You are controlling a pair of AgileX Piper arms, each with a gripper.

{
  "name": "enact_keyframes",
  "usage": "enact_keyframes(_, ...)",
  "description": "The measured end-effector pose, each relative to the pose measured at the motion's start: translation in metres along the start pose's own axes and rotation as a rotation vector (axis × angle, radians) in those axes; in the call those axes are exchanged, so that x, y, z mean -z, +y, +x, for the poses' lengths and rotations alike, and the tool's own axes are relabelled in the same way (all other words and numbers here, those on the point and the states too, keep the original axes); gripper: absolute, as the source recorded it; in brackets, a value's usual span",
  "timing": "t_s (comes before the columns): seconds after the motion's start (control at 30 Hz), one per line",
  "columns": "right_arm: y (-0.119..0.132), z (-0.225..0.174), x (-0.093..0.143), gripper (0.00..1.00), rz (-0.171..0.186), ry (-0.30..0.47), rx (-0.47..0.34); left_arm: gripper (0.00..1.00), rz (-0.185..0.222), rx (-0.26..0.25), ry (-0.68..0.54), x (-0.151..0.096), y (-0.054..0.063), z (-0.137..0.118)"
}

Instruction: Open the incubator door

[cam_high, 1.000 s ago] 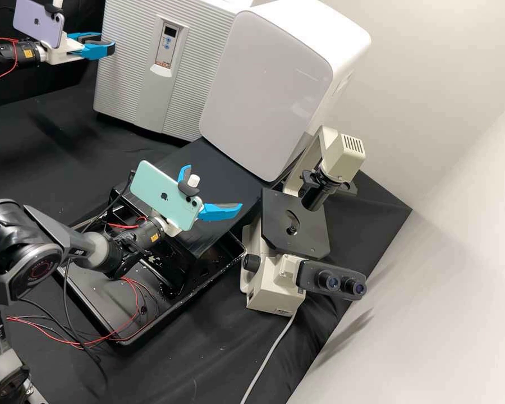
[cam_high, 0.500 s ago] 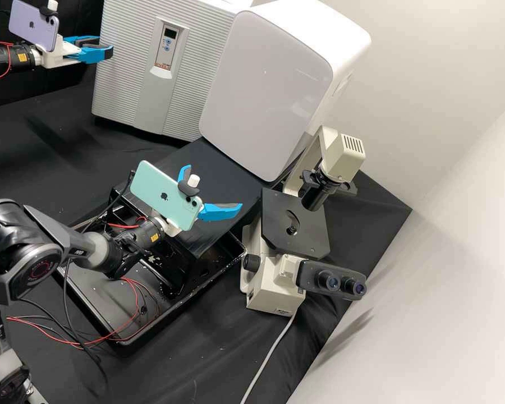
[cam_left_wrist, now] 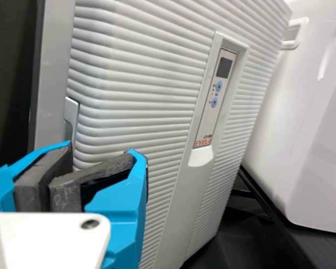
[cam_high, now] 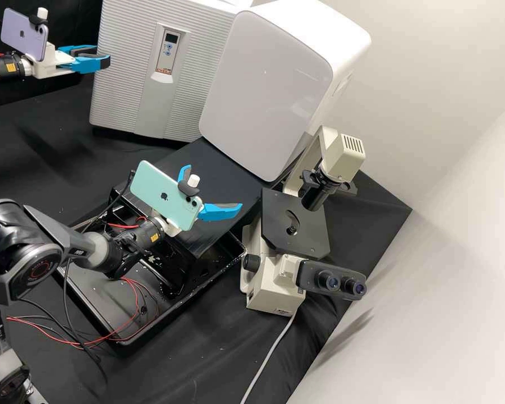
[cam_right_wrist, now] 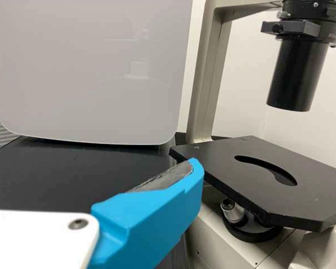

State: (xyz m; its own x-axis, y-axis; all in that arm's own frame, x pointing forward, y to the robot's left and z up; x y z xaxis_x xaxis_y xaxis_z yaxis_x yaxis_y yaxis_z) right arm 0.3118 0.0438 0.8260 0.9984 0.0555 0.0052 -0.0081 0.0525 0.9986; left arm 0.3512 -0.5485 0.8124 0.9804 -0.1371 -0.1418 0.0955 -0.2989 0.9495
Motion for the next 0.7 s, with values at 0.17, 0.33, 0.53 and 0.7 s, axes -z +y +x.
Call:
enact_keyframes(0.17,0.000,0.000,0.000,1.00,0.000,0.000,0.000,0.00,0.016,0.009,-0.013,-0.005,-0.003,-0.009)
enact_keyframes(0.33,0.000,0.000,0.000,1.00,0.000,0.000,0.000,0.00,0.024,0.020,-0.031,-0.011,-0.006,-0.017)
enact_keyframes(0.53,0.000,0.000,0.000,1.00,0.000,0.000,0.000,0.00,0.061,0.053,-0.072,-0.023,-0.010,-0.030)
enact_keyframes(0.7,0.000,0.000,0.000,1.00,0.000,0.000,0.000,0.00,0.147,0.100,-0.154,-0.037,-0.015,-0.045)
